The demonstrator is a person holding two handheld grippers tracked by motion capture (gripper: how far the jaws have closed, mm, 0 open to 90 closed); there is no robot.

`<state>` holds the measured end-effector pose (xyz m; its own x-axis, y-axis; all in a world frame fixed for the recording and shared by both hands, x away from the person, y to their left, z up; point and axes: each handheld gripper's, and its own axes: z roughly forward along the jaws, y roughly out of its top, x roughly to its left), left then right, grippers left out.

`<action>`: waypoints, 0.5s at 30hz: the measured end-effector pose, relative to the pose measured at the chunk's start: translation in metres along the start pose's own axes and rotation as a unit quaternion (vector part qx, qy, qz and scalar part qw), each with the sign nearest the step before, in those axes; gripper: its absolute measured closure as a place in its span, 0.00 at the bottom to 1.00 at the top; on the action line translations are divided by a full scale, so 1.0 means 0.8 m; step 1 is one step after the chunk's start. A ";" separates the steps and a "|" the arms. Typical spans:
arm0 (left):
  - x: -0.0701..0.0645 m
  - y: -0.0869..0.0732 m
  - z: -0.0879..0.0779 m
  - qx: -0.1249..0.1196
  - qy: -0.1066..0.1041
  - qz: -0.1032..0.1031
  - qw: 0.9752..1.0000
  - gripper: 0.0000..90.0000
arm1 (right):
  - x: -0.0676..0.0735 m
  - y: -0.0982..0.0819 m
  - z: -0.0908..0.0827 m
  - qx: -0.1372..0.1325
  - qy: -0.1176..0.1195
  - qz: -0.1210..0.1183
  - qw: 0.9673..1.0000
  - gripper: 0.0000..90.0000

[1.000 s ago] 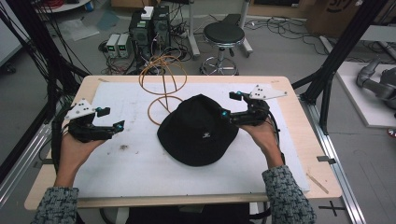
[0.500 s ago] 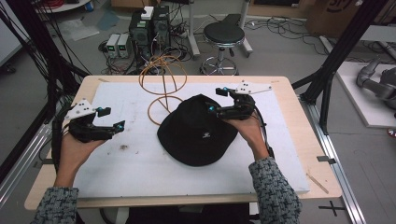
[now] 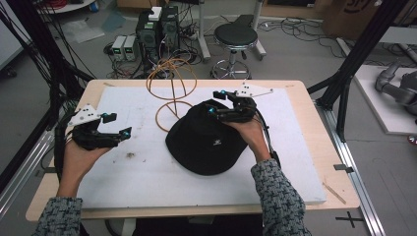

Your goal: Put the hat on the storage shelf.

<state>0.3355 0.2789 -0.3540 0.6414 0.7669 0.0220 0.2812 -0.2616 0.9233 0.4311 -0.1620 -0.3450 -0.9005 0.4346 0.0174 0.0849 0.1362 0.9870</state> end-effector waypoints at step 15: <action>0.001 -0.001 0.000 0.001 -0.001 -0.001 1.000 0.24 | -0.011 -0.011 0.011 -0.007 0.015 0.014 1.000 0.55</action>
<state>0.3358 0.2797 -0.3543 0.6429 0.7657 0.0199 0.2832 -0.2618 0.9227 0.4422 -0.1593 -0.3554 -0.9106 0.4102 0.0498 0.1045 0.1119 0.9882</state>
